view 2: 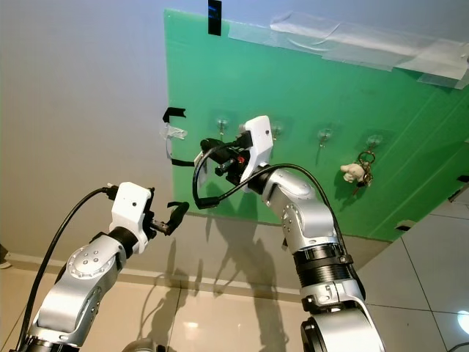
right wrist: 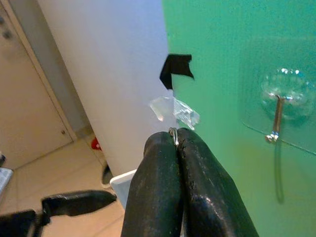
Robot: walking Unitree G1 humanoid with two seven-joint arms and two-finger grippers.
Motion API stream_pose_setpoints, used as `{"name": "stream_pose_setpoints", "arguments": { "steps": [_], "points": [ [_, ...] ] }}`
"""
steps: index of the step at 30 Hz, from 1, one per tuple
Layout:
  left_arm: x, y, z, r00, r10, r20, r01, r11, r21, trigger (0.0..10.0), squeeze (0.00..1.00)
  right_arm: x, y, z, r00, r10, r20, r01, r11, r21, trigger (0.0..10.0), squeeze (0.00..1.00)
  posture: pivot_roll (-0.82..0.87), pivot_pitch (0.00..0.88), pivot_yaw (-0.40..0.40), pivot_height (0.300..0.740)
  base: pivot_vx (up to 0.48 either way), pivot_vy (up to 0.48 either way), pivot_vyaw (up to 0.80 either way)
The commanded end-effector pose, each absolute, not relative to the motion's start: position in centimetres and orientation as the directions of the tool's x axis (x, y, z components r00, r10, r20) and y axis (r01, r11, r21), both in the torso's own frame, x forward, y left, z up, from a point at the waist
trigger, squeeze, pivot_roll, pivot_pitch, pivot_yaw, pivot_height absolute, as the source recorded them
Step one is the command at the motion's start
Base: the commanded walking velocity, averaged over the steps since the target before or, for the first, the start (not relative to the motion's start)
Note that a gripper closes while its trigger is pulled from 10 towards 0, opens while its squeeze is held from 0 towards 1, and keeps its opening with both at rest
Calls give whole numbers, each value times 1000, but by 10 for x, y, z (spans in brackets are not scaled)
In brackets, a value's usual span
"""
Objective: Hang keys on a hook
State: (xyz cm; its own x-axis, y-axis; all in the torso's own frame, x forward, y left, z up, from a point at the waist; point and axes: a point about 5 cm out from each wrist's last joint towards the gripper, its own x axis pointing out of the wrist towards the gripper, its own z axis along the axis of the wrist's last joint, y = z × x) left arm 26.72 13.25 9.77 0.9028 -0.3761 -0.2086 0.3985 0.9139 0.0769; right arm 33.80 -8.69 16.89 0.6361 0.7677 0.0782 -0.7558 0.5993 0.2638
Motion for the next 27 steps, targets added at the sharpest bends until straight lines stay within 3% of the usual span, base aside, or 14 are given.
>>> {"name": "stream_pose_setpoints", "arguments": {
  "steps": [1, 13, 27],
  "points": [
    [266, 130, 97, 898, -387, -207, 410, 909, 78, 10000, 0, 342, -96, 179, 663, 739, 119, -734, 612, 295, 10000, 0, 107, 0, -89, 740, 0, 0, 0],
    [265, 130, 96, 897, -388, -212, 411, 908, 76, 10000, 0, 353, -119, 177, 747, 650, 142, -622, 606, 496, 10000, 0, 110, 0, -89, 740, 0, 0, 0],
    [263, 130, 99, 899, -385, -210, 408, 910, 79, 10000, 0, 349, -114, 165, 712, 694, 104, -618, 550, 562, 10000, 0, 118, 0, -96, 740, 0, 0, 0]
  ]
}}
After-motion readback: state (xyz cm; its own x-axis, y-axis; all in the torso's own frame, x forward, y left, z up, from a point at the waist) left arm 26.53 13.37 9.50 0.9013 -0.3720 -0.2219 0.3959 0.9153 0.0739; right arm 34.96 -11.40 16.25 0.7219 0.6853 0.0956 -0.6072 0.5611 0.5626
